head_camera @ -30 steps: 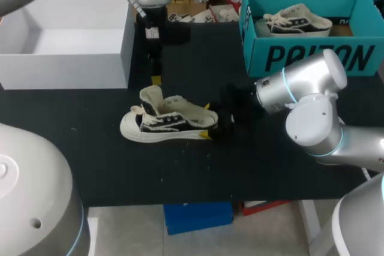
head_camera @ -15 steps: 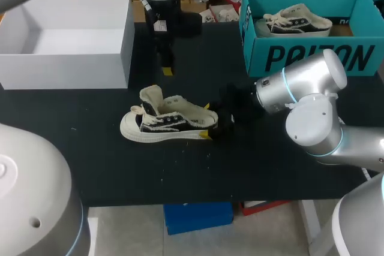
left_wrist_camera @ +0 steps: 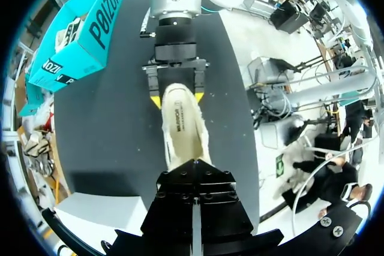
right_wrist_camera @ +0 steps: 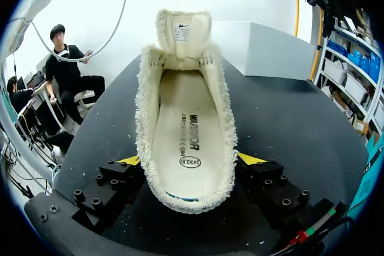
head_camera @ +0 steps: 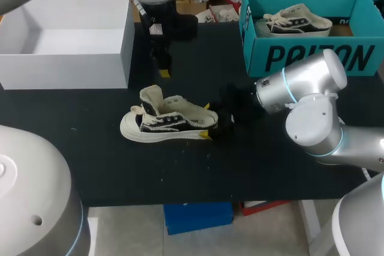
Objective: Take the shoe out of the shoebox, open the shoe tongue, remove and reinsert the insole, then place the shoe into the shoebox
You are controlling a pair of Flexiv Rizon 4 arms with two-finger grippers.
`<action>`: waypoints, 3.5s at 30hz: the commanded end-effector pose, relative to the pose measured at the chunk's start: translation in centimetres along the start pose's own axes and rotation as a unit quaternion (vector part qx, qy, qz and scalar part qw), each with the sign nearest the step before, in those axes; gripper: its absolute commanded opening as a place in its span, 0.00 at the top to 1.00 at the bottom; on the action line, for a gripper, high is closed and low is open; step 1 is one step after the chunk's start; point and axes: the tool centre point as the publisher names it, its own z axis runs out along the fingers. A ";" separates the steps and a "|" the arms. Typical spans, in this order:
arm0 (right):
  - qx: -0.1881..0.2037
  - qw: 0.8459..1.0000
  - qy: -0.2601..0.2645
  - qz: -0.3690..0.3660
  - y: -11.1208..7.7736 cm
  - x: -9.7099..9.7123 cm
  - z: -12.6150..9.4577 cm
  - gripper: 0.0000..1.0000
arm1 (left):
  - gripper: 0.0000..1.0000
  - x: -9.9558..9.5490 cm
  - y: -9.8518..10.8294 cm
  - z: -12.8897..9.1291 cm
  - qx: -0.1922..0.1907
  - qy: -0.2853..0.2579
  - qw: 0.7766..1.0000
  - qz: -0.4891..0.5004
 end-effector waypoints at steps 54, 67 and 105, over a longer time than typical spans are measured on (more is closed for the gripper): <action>0.001 1.000 -0.001 0.001 -0.5 0.0 0.3 1.00 | 1.00 -1.5 -2.0 13.0 0.027 0.102 0.994 -0.019; 0.001 1.000 -0.001 0.001 -0.5 0.0 0.3 1.00 | 1.00 0.0 -1.6 15.7 0.025 0.127 0.991 -0.029; 0.001 1.000 -0.001 0.001 -0.5 0.0 0.3 1.00 | 0.53 0.4 -1.9 18.9 -0.025 0.087 0.995 -0.049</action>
